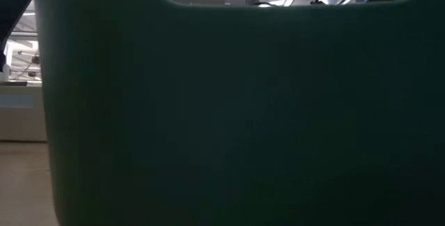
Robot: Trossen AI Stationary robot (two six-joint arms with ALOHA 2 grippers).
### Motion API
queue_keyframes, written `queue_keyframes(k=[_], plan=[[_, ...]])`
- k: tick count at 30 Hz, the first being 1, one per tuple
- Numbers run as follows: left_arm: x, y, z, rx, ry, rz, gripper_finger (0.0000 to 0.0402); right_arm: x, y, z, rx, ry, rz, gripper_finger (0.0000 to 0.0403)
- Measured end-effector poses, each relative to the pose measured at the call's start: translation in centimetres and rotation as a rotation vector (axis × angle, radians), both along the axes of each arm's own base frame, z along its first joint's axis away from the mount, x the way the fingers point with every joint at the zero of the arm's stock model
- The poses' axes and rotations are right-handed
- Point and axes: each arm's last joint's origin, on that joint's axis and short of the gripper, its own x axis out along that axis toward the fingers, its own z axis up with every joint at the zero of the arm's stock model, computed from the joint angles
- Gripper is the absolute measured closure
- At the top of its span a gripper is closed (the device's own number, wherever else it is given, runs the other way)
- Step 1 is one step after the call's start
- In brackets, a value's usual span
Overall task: Sort Maruchan noodles
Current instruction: Put the black noodle pack into the black bin
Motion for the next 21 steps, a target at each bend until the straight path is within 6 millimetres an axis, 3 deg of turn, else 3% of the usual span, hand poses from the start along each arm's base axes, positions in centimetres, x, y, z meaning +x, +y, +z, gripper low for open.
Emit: queue_keyframes(k=[12, 21], plan=[[-0.1, -2.5, 4.3, 0.149, 0.029, -0.085, 0.0399, 0.0, -0.1, 0.0, -0.010, 0.002, -0.014, 0.0189], [0.8, -4.8, 6.8, 0.248, -0.008, -0.171, 0.0401, 0.0, -0.1, 0.0, -0.005, 0.005, -0.029, 0.0189]])
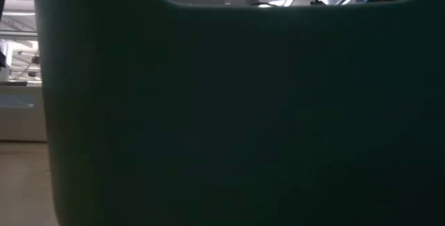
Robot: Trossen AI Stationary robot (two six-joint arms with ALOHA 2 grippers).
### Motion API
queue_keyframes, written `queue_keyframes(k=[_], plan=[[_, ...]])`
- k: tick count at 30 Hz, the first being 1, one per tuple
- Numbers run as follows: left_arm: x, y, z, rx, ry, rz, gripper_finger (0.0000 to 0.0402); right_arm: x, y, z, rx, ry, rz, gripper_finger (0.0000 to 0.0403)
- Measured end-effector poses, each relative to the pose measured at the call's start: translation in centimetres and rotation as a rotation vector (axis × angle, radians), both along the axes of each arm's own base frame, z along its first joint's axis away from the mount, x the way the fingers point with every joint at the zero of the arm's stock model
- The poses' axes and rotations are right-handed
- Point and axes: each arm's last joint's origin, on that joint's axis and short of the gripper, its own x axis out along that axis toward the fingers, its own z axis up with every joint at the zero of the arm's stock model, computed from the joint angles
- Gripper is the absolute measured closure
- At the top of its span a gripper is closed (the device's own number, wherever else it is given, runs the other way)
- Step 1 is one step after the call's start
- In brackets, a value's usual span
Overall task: Sort Maruchan noodles
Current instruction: Put the black noodle pack into the black bin
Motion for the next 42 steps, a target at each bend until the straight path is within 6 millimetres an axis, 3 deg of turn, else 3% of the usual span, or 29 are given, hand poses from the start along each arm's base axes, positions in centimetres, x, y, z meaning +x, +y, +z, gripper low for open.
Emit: queue_keyframes(k=[9, 20, 29, 36, 42], plan=[[1.1, -1.9, 0.1, 0.035, 0.014, -0.113, 0.0401, 0.0, 0.1, 0.0, 0.091, -0.014, -0.006, 0.0189], [1.6, -5.8, 3.0, 0.211, -0.006, -0.292, 0.0401, 0.6, 0.5, 0.8, 0.181, -0.111, 0.026, 0.0188], [2.4, -9.1, 3.7, 0.310, -0.005, -0.440, 0.0401, 2.0, 2.1, 2.2, 0.104, -0.234, 0.052, 0.0106], [3.2, -11.3, 3.8, 0.440, 0.039, -0.488, 0.0401, 3.8, 1.1, 3.2, 0.080, -0.265, 0.000, 0.0084], [3.3, -11.8, 3.9, 0.485, 0.053, -0.472, 0.0401, 6.8, 0.4, 1.3, 0.167, -0.211, 0.042, 0.0096]])
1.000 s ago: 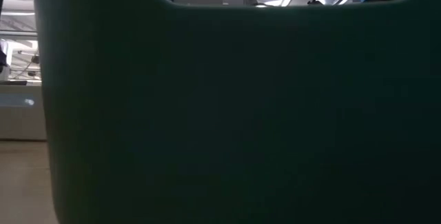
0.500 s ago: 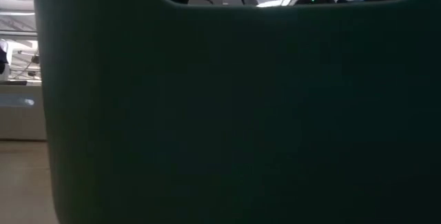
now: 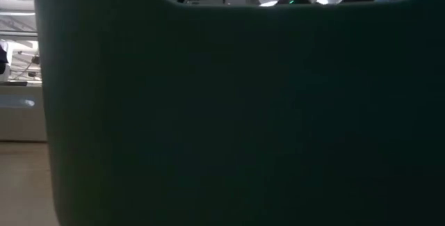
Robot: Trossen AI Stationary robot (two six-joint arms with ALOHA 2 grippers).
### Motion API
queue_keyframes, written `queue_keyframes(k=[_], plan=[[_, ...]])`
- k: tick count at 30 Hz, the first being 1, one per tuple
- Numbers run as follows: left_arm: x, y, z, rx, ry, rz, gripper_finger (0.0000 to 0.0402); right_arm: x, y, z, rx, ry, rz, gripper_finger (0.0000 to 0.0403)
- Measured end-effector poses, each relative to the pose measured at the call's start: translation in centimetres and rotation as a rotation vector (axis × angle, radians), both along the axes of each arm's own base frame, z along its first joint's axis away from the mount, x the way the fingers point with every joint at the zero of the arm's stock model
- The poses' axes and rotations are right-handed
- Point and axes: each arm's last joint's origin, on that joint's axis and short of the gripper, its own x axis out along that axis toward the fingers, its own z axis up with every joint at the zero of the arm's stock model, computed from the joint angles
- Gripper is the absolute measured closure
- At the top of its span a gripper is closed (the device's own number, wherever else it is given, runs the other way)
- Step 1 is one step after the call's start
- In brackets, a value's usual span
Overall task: Sort Maruchan noodles
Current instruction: Put the black noodle pack into the black bin
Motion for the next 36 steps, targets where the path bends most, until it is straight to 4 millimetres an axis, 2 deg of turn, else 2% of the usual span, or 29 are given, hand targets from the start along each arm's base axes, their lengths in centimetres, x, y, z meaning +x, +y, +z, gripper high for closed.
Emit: queue_keyframes(k=[6, 15, 19, 25, 28, 33, 36], plan=[[0.3, -0.6, 0.2, 0.031, -0.015, -0.033, 0.0401, 1.8, -0.5, -1.7, 0.025, 0.058, 0.018, 0.0111], [0.6, -0.6, 0.5, 0.066, -0.058, -0.046, 0.0401, 2.3, -0.4, -2.1, 0.061, 0.039, 0.083, 0.0150], [0.7, -0.5, 0.6, 0.072, -0.071, -0.049, 0.0402, 2.3, -0.4, -2.0, 0.064, 0.031, 0.102, 0.0194], [0.7, -0.5, 0.7, 0.039, -0.089, -0.007, 0.0400, 2.3, -0.4, -2.0, 0.062, 0.032, 0.099, 0.0289], [0.7, -0.5, 0.7, 0.020, -0.098, 0.028, 0.0380, 2.3, -0.4, -2.0, 0.055, 0.032, 0.098, 0.0309], [0.6, -0.5, 1.0, 0.009, -0.111, 0.052, 0.0320, 2.2, -0.4, -2.0, 0.041, 0.046, 0.103, 0.0302], [0.1, -0.6, 1.7, -0.003, -0.128, 0.060, 0.0283, 1.6, -0.2, -1.0, 0.017, 0.054, 0.115, 0.0300]])
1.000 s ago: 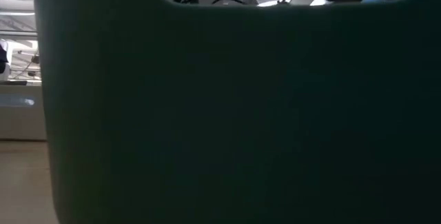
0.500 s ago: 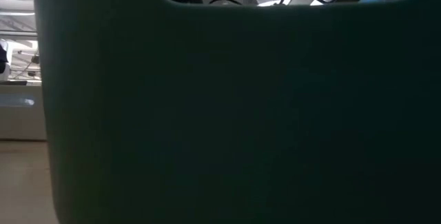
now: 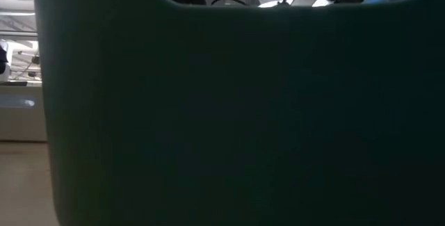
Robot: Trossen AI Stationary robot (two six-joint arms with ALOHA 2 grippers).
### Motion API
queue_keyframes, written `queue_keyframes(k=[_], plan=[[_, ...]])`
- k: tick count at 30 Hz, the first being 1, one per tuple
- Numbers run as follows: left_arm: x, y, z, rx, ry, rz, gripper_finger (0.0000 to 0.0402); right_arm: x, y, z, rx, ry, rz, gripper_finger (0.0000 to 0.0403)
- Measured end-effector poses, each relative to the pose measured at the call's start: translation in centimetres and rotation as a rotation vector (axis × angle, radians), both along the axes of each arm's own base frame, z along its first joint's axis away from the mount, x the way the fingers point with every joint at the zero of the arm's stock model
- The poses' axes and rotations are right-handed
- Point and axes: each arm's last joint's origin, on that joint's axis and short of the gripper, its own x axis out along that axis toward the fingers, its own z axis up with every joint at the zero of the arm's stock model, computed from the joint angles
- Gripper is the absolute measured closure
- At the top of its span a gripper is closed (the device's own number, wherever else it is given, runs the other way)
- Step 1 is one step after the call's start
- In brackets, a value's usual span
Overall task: Sort Maruchan noodles
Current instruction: Put the black noodle pack into the black bin
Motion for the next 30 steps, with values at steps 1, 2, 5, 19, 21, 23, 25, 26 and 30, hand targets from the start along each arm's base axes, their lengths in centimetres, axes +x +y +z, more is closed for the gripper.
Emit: queue_keyframes(k=[1, 2, 5, 19, 21, 23, 25, 26, 30], plan=[[-0.5, -0.1, 0.3, -0.013, 0.006, 0.022, 0.0273, -0.3, 0.1, 0.5, -0.016, 0.005, 0.003, 0.0303], [-0.9, -0.1, 0.8, -0.021, -0.012, 0.057, 0.0264, -0.6, 0.1, 1.0, -0.033, 0.008, 0.005, 0.0307], [-2.9, -0.3, 2.3, -0.033, -0.009, 0.113, 0.0253, -1.8, 0.4, 2.6, -0.084, 0.019, 0.001, 0.0311], [-7.4, -0.4, 0.2, -0.056, -0.355, 0.348, 0.0254, -8.3, 0.0, 7.4, -0.210, -0.170, -0.157, 0.0308], [-7.2, -0.1, 0.3, -0.057, -0.383, 0.385, 0.0254, -8.4, 0.0, 7.6, -0.217, -0.178, -0.167, 0.0304], [-7.2, 0.1, 0.2, -0.037, -0.366, 0.376, 0.0254, -8.5, -0.2, 7.6, -0.218, -0.176, -0.172, 0.0304], [-7.2, 0.1, 0.3, -0.033, -0.371, 0.375, 0.0254, -8.5, -0.2, 7.5, -0.221, -0.175, -0.173, 0.0307], [-7.2, 0.1, 0.3, -0.033, -0.378, 0.383, 0.0254, -8.5, -0.2, 7.5, -0.230, -0.176, -0.169, 0.0309], [-7.1, 0.1, 0.6, -0.029, -0.412, 0.392, 0.0243, -8.5, -0.3, 7.7, -0.264, -0.197, -0.159, 0.0308]])
